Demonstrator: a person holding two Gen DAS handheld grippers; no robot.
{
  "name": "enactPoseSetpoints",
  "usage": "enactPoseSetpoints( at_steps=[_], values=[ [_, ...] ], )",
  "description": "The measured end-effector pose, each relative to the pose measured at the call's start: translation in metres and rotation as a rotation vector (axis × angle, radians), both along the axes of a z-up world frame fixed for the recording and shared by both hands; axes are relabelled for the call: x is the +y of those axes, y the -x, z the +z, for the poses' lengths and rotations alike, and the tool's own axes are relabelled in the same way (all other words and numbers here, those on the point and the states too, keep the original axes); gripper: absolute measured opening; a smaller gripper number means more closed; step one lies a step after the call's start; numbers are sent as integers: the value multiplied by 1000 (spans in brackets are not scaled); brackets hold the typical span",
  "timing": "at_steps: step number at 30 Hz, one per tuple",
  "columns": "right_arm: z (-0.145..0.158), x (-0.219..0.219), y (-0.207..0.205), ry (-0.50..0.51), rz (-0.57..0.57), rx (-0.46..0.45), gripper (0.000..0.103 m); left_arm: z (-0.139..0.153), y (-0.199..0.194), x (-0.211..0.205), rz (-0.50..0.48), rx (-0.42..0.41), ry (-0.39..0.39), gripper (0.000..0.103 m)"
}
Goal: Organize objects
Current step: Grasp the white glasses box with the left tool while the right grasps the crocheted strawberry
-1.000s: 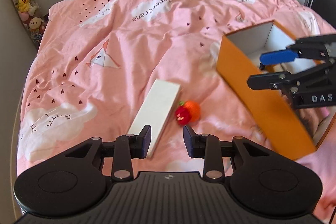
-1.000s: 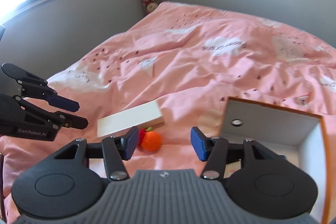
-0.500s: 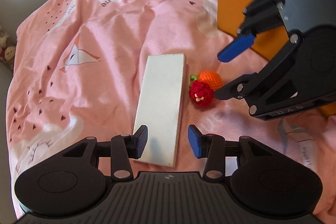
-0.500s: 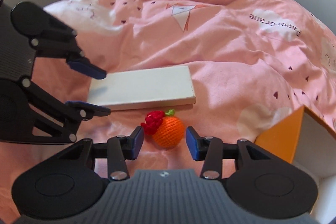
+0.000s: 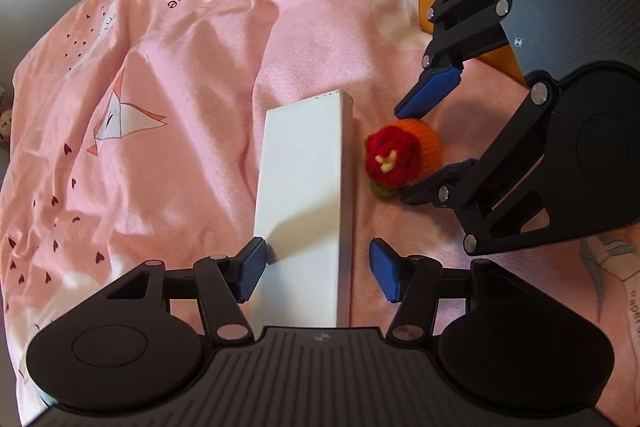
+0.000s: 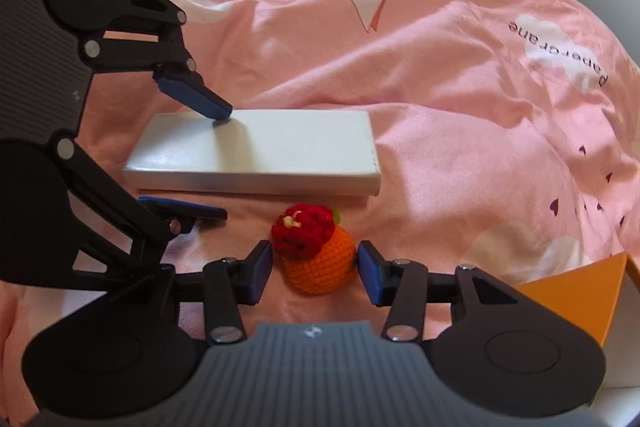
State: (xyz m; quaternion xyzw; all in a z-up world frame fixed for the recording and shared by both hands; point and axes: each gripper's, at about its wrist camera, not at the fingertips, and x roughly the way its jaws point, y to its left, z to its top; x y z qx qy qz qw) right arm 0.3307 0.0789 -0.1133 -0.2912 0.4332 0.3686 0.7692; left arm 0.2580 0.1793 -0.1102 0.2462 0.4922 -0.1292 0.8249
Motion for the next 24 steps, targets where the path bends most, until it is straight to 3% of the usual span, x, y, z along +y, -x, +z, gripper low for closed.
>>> enactPoseSetpoints(
  at_steps=[4,8,13,16,24],
  values=[
    [-2,-3,-7,-25,-52,16,43,-2,-9,1,23,2,-25,60],
    [6,-9,-1,-60,-71,39,43,9,0,-2,23,-25,-31,40],
    [27,-21,25,-107,-73,23,43,25,15,1,46,-29,-13,33],
    [42,-33,46,-152,-78,21,43,42,30,2,69,-27,42,32],
    [70,-65,102,-167,-68,-3,43,82,85,-20,5,27,198,30]
  ],
)
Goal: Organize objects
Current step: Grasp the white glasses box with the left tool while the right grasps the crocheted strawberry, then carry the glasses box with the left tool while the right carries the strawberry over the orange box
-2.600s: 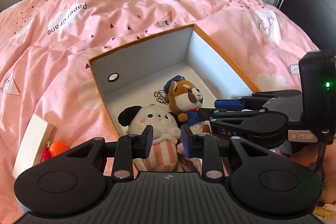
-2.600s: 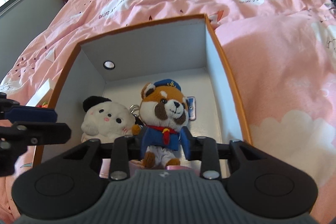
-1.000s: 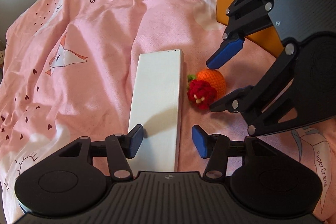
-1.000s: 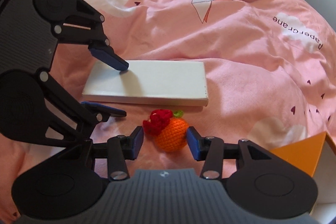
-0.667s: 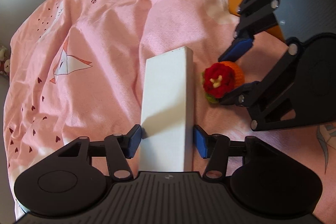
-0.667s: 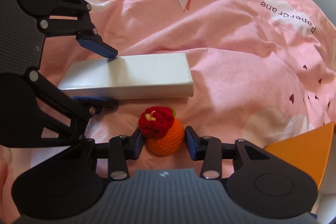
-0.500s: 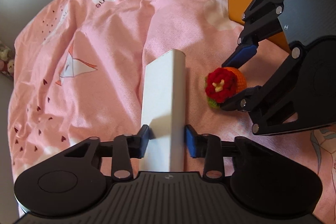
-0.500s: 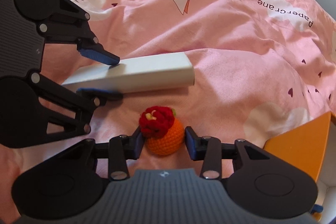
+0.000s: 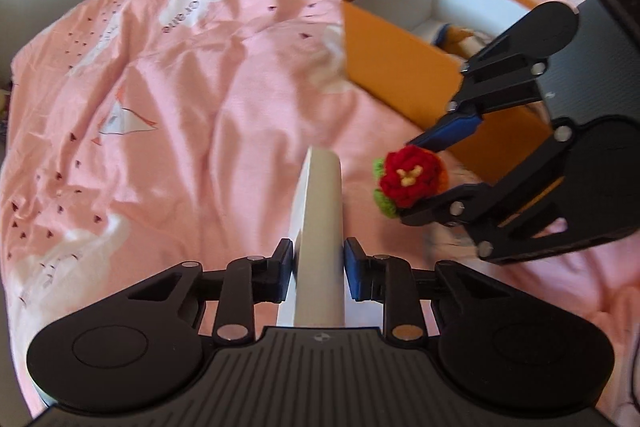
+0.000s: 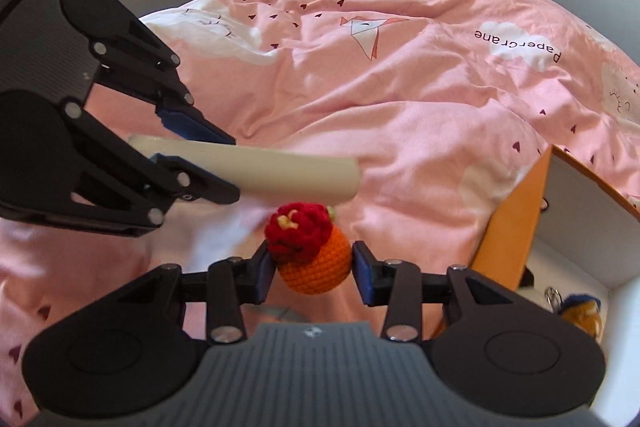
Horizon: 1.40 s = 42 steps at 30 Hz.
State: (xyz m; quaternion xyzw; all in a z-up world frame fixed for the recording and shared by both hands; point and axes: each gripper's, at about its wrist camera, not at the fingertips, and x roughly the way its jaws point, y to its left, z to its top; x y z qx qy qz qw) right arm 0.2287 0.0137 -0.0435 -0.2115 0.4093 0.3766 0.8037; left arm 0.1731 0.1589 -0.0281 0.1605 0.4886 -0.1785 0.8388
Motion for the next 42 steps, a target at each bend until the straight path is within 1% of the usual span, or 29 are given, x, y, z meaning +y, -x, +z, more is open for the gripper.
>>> enactPoseSetpoints(
  at_steps=[3,6,9,11,13,16,17,20,21,23,26,27,29,31,33,35,38,40,42],
  values=[
    [1,-12,19,18,2,-11,43,5,18,-8,-18,34,28,30],
    [1,-23,34,25,-9,-7,43,11,29,-8,-21,89,103,30],
    [4,-34,43,14,-27,0,43,19,38,-9,-33,126,166,30],
    [3,-37,46,15,-36,13,43,19,39,-9,-39,151,198,30],
    [-2,-37,47,18,-49,24,43,11,38,-4,-27,189,215,30],
    [-11,-37,46,13,-84,46,43,-8,30,10,20,271,261,30],
    [-14,-37,47,10,-93,47,43,-13,29,15,39,287,274,30],
    [-21,-35,46,-16,-121,64,43,-20,19,33,95,327,354,30],
    [-23,-33,45,-22,-129,70,43,-20,16,36,103,329,361,30],
    [-27,-29,44,-28,-141,73,43,-18,12,40,115,304,331,34],
    [-32,-24,43,-51,-148,80,43,-16,7,41,130,274,234,34],
    [-33,-23,42,-62,-150,87,43,-18,7,38,119,269,199,34],
    [-36,-20,41,-80,-154,100,43,-23,9,31,86,274,158,35],
    [-40,-19,39,-83,-164,109,43,-26,12,22,60,255,123,35],
    [-42,-20,39,-87,-171,117,43,-26,14,14,39,236,94,40],
    [-41,-22,40,-92,-176,116,43,-26,14,6,19,227,62,52],
    [-37,-26,40,-105,-182,102,43,-26,15,-9,-24,202,4,65],
    [-35,-28,40,-113,-188,95,43,-29,11,-17,-36,201,-14,68],
    [-35,-30,40,-104,-194,81,43,-33,6,-22,-27,204,-29,68]
  ],
)
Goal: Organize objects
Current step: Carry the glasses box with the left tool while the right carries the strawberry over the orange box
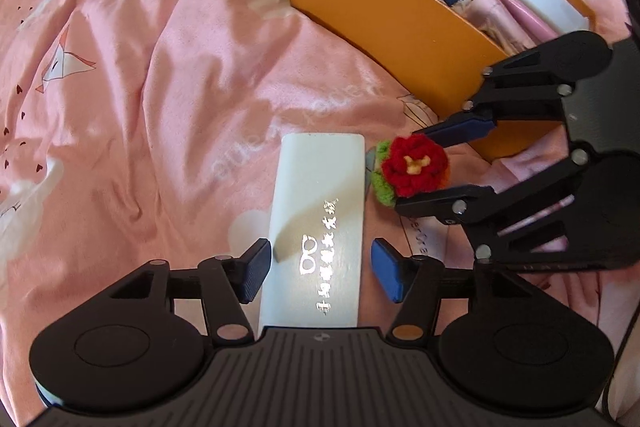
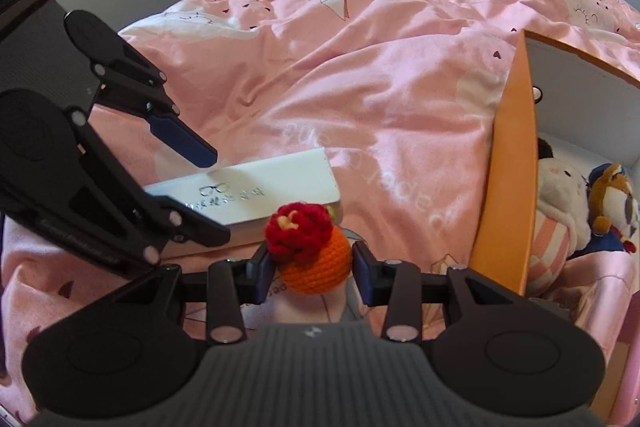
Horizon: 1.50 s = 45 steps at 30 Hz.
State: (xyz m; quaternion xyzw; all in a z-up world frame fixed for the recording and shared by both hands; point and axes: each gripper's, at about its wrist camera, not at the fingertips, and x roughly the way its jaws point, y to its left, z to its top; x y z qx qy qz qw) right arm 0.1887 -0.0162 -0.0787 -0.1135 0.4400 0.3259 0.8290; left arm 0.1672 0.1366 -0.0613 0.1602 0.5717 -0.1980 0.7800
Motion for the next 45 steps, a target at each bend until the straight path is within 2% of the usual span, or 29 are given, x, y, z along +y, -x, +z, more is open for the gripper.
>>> enactPoseSetpoints(
  at_steps=[8,15,21,23,26,31,32,38,41,45],
  values=[
    [-6,-11,-1,-12,-25,-1,43,-8,-10,-14,8,12,-56,68],
    [-8,-12,-1,-23,-23,-4,43,-11,-10,-17,20,17,-63,64],
    [-3,-16,3,-34,-29,-19,43,-14,-12,-9,81,34,-39,66],
    [-1,-18,4,-39,-30,-23,43,-14,-14,-5,118,52,-30,71],
    [0,-19,5,-44,-34,-26,43,-15,-16,1,157,72,-7,72],
    [4,-22,7,-62,-41,-26,43,-22,-18,2,167,79,-1,75],
    [6,-23,8,-64,-43,-29,43,-25,-18,3,172,77,10,72],
    [15,-36,14,-91,-64,-42,43,-18,-9,1,170,19,3,71],
    [23,-46,17,-137,-74,-53,43,-4,-1,-6,147,-23,-11,70],
    [41,-60,21,-168,-85,-119,43,24,8,-21,99,-99,-19,69]
  ],
)
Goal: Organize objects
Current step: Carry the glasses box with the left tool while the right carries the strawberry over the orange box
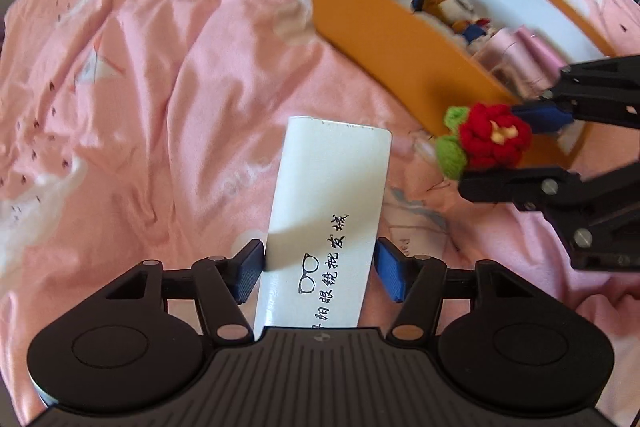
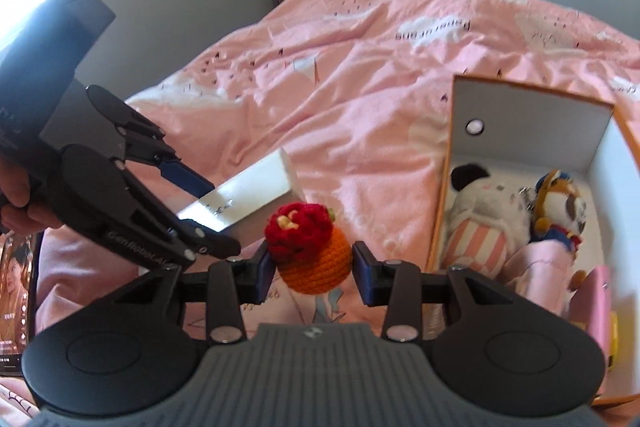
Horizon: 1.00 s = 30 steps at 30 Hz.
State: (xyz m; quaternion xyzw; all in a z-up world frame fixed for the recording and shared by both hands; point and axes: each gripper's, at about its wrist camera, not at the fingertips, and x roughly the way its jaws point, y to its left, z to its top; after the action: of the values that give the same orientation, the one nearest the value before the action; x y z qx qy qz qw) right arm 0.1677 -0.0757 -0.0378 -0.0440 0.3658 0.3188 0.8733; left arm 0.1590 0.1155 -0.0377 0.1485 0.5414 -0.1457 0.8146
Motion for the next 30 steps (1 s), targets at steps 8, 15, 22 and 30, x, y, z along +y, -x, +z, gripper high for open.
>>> enactPoseSetpoints(
  at_steps=[8,15,22,30],
  values=[
    [26,-50,-18,12,-68,-70,43,59,-2,-57,-181,-165,-86,68],
    [37,-104,-46,111,-156,-161,43,84,-38,-122,-331,-278,-167,68],
    [39,-135,-82,181,-159,-249,43,75,-93,-180,-446,-291,-232,68],
    [22,-151,-126,253,-125,-270,43,14,-153,-215,-548,-192,-338,68]
  ],
)
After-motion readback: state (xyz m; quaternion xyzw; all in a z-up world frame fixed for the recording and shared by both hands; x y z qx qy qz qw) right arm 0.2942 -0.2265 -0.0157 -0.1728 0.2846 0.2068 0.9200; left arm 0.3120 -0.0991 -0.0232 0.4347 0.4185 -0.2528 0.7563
